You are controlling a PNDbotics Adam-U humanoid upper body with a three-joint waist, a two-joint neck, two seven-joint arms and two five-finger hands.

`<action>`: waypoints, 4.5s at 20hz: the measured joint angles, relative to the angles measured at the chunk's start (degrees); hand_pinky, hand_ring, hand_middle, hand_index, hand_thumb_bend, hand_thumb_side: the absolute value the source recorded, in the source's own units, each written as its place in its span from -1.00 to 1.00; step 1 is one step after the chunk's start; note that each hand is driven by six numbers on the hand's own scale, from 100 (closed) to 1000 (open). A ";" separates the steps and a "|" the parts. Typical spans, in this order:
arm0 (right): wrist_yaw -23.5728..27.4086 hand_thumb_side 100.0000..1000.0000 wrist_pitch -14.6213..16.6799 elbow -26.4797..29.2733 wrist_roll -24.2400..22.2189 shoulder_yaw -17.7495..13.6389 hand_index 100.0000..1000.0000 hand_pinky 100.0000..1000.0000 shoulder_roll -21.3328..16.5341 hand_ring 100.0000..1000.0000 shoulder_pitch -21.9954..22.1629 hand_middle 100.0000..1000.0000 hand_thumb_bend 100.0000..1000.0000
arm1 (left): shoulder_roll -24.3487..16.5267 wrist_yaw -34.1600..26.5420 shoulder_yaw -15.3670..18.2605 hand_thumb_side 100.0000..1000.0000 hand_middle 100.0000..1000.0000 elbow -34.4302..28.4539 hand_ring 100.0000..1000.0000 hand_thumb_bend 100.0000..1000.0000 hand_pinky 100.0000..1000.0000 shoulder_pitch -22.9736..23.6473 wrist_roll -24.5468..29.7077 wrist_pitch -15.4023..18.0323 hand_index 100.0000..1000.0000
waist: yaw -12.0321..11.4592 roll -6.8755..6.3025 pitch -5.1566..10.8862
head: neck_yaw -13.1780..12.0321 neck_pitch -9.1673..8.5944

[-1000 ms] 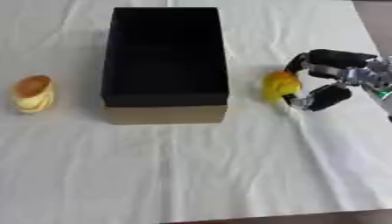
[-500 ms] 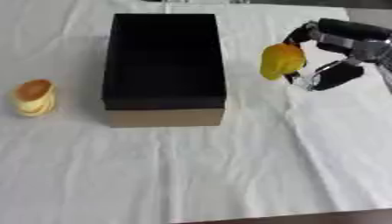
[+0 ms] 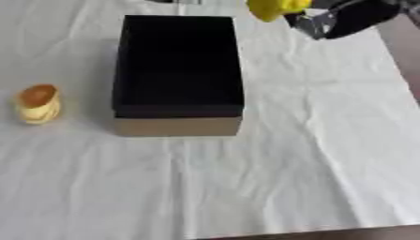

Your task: Pick up objects on the table and place them in the box.

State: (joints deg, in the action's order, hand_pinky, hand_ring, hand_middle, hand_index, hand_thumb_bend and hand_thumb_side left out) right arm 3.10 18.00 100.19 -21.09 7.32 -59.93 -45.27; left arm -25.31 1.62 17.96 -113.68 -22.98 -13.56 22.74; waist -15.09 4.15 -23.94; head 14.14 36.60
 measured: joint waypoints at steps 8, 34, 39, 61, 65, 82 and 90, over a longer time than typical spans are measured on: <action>-4.82 -0.81 1.05 -7.56 -3.89 5.77 0.22 0.69 10.00 0.50 -9.78 -0.51 -1.00 | -1.44 -1.24 -3.24 -0.14 0.52 0.00 0.71 -0.72 0.68 -5.78 -0.32 4.77 0.77 | -3.80 0.34 0.01 | 3.45 -0.44; -18.10 -0.84 9.48 -17.41 -3.34 5.19 0.89 0.89 17.03 1.00 -11.32 0.37 -1.00 | -0.85 -3.72 -5.03 -0.05 0.51 -0.01 0.72 -0.80 0.69 -6.61 2.54 5.11 0.77 | -3.68 0.38 -0.07 | 3.57 -0.97; -6.00 -1.00 4.52 -9.74 -2.88 1.12 0.72 0.86 12.13 0.88 -6.95 0.12 -1.00 | -0.88 -3.66 -4.94 -0.04 0.51 -0.01 0.72 -0.81 0.69 -6.12 2.38 4.91 0.77 | -2.65 0.33 -0.01 | 1.56 -0.96; 15.91 -1.00 15.92 13.48 27.30 -23.06 0.61 0.79 -1.73 0.74 38.92 0.04 -1.00 | -27.06 21.58 -15.48 -0.36 0.68 18.99 0.83 -0.35 0.79 -10.94 26.91 2.79 0.86 | 7.52 -4.94 0.78 | -6.68 -0.38; 12.29 -1.00 18.92 13.49 30.67 -23.83 0.61 0.79 -0.99 0.74 41.30 0.03 -1.00 | -29.27 25.31 -19.78 -0.60 0.71 25.14 0.85 0.03 0.84 -14.53 32.92 6.63 0.87 | 8.18 -5.38 1.07 | -7.38 -0.33; 7.48 -1.00 17.20 13.50 33.10 -23.01 0.61 0.82 1.32 0.76 42.77 0.00 -1.00 | -27.52 22.03 -27.30 -0.92 0.74 34.22 0.92 0.01 0.88 -15.94 45.45 8.86 0.88 | 8.90 -5.81 1.08 | -7.96 -0.34; 7.77 -1.00 15.34 13.50 31.47 -22.34 0.61 0.83 1.83 0.76 42.01 -0.01 -1.00 | -23.65 18.50 -30.44 -0.98 0.75 33.55 0.93 -0.03 0.89 -19.85 49.59 4.72 0.87 | 9.43 -6.13 1.08 | -8.33 -0.33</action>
State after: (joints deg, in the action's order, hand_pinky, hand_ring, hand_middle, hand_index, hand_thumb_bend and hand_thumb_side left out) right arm 10.87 33.34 113.69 10.38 -15.02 -58.11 -3.27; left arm -48.96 20.12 -12.48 -80.12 -42.83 36.03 27.46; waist -5.66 -1.99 -22.86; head 5.80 36.27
